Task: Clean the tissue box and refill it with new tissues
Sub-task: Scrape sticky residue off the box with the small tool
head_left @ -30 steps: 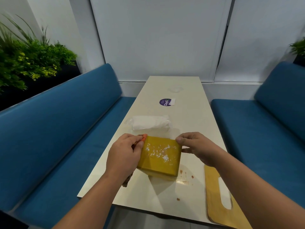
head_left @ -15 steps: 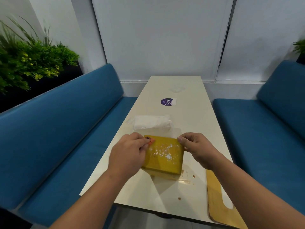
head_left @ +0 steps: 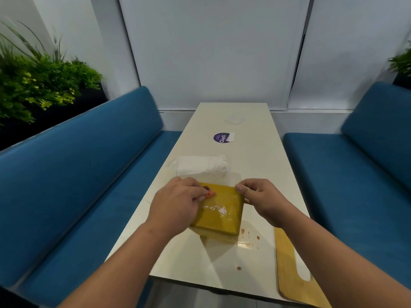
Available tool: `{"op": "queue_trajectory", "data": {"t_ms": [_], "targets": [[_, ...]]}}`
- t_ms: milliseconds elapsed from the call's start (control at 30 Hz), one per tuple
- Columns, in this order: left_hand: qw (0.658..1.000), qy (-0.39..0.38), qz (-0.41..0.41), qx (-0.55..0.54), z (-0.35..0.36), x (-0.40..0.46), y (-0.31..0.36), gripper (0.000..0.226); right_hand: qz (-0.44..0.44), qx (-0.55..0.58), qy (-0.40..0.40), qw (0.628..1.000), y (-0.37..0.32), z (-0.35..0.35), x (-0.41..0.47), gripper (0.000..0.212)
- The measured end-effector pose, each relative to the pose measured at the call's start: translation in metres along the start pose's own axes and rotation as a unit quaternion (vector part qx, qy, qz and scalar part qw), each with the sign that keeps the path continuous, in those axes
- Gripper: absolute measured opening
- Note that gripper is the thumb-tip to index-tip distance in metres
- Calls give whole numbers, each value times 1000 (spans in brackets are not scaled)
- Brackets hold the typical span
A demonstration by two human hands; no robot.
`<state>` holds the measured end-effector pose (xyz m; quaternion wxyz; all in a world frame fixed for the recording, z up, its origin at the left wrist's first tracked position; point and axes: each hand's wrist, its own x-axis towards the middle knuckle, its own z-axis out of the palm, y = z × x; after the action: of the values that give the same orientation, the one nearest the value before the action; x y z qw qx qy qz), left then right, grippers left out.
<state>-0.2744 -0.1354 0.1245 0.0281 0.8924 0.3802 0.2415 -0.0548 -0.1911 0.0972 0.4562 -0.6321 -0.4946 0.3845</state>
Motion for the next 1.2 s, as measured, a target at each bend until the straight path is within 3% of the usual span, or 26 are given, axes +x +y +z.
{"op": "queue_trajectory", "data": {"t_ms": [267,467,667,833,1000,1200], "targets": [[992,-48,108,35,10,21,41,30,-14,25,-24,999,-2,-3,0,28],[996,-25,75,47,4,22,20,30,2,53,-40,998,-3,-3,4,26],[981,-31,190,33,13,18,41,24,-19,60,-63,996,-4,-6,2,28],[997,-10,77,28,5,23,21,30,-6,71,-57,996,0,-4,3,28],[992,-18,127,16,11,17,40,28,-21,86,-56,994,-3,-4,-2,27],[998,43,41,0,7,4,-1,29,-17,72,-26,997,2,1,2,30]]}}
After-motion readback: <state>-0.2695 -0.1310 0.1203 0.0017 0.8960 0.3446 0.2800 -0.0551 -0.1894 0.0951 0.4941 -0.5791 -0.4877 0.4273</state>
